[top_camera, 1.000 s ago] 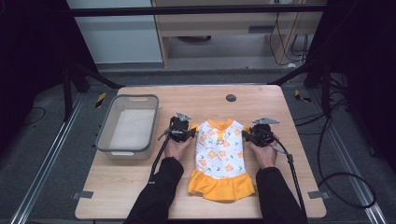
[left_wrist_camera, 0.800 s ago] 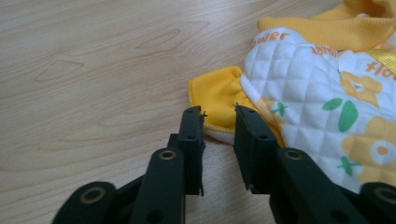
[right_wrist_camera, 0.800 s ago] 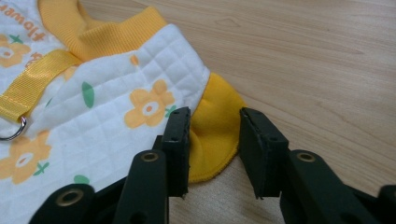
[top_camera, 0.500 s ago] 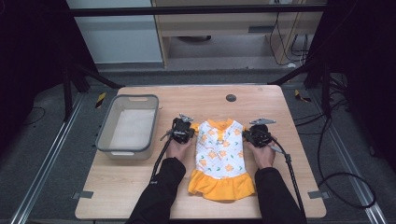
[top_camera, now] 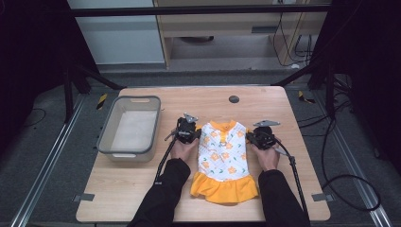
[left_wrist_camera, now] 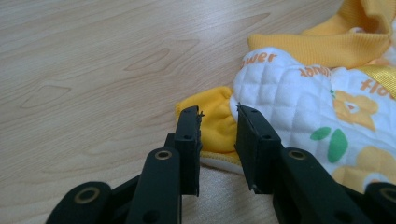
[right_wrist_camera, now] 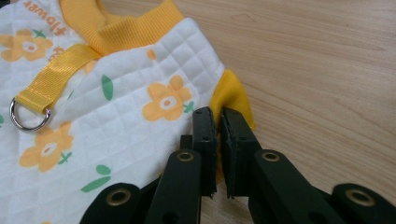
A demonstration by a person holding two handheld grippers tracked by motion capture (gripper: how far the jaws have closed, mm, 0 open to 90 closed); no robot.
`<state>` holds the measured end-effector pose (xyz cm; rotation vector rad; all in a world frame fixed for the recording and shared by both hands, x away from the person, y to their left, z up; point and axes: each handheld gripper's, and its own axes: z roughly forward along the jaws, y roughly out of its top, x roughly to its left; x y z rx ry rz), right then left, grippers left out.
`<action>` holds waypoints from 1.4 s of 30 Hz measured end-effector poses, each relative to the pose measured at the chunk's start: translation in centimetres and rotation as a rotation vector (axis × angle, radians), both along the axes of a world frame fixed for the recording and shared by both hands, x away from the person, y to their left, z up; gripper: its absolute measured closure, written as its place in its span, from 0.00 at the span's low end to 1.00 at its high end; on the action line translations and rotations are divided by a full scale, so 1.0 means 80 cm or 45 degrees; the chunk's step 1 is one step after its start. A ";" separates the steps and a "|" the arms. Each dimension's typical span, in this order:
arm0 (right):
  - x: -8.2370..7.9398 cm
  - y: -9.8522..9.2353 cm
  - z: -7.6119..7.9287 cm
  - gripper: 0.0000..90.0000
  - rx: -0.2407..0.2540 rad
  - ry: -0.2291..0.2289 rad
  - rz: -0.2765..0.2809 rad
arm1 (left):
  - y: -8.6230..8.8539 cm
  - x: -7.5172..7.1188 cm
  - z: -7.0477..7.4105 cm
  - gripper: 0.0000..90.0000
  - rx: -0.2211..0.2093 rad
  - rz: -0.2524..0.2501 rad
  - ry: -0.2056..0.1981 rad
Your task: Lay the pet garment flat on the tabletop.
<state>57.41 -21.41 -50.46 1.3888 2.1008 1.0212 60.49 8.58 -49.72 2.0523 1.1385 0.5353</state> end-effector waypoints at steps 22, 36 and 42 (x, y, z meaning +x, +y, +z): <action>0.011 0.010 0.013 0.95 0.034 -0.088 -0.009 | 0.022 -0.002 0.028 0.99 0.149 0.079 -0.087; 0.012 0.015 0.026 0.83 -0.026 -0.135 -0.054 | 0.031 -0.010 0.053 0.73 -0.003 0.089 -0.113; -0.011 0.001 0.060 0.81 0.010 -0.204 -0.027 | 0.038 -0.037 0.075 0.67 -0.028 0.025 -0.126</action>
